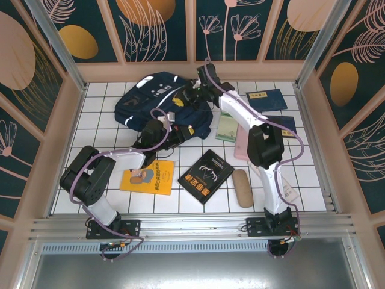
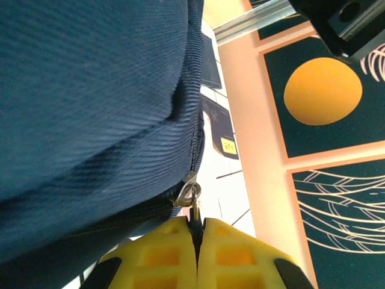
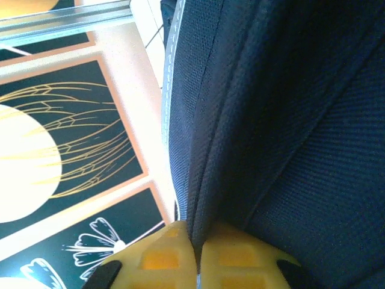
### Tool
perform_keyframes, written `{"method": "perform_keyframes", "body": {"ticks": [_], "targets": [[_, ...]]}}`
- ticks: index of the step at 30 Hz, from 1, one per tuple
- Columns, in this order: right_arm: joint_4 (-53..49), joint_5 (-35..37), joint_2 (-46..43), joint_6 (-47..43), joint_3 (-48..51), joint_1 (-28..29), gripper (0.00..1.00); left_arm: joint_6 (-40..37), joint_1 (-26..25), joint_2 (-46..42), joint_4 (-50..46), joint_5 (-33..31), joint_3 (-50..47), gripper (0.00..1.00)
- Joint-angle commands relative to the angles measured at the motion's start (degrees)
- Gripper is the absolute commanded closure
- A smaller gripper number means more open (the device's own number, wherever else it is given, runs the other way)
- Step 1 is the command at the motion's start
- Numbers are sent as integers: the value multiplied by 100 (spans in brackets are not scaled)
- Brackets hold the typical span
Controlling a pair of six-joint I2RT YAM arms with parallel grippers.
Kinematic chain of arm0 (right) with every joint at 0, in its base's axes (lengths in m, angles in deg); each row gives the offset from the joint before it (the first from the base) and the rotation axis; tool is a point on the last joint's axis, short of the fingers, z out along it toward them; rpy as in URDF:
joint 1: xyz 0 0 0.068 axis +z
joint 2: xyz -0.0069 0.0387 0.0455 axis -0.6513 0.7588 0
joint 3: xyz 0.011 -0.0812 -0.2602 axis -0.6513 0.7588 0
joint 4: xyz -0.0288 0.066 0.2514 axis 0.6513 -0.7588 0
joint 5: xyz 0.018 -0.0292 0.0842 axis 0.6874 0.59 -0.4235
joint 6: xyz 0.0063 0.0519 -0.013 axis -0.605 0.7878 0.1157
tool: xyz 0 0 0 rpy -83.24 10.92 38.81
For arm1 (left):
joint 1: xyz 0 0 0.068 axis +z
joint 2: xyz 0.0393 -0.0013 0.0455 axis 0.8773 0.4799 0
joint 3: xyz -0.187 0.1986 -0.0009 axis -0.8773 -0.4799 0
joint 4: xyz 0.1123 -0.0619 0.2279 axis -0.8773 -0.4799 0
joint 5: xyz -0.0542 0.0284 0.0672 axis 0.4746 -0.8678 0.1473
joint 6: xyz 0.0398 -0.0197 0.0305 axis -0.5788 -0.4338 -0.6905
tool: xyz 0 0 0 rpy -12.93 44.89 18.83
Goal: Pack the student bag
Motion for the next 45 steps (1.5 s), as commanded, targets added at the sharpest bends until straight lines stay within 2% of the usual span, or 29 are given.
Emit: {"method": "perform_keyframes", "body": {"ticks": [1,5,8,14,17,21,24,28,29,31,35,41,43,45], "targets": [[274,54,3,-194,150,277,72,153,-196,-11,-131,184,177,98],[22,604,-447,-573,538,226,48,-50,-196,-240,-579,-2,-2,100],[-155,939,-840,-955,936,95,40,-293,-199,-422,-946,-42,-71,100],[-32,1277,-1526,-1746,1771,-417,40,-867,-198,-688,-1713,-177,-50,100],[-22,1330,-1606,-2206,1881,-628,41,-1087,-197,-756,-2001,-129,-39,100],[-498,1461,-1129,-2953,1333,-940,42,-1367,-202,-902,-2316,-144,-51,100],[-585,908,-546,-3048,846,-1153,41,-1500,-195,-990,-2511,-96,-12,100],[-801,407,504,-3221,-323,-1264,37,-1635,-198,-1129,-2720,-53,50,100],[-828,190,796,-3230,-676,-1267,27,-1660,-193,-1176,-2753,-40,56,100],[-910,-290,1391,-3206,-1368,-1269,25,-1700,-199,-1247,-2799,-22,66,100],[-1137,-759,2372,-3131,-2422,-1232,24,-1775,-196,-1360,-2908,-51,74,100],[-574,-1074,2508,-3081,-1692,-1022,27,-1784,-202,-1364,-2863,122,74,100],[-444,-1250,2571,-3091,-1635,-918,33,-1828,-201,-1356,-2882,162,92,100],[-347,-1239,2600,-3046,-1587,-842,46,-1877,-196,-1335,-2934,171,108,100]]}}
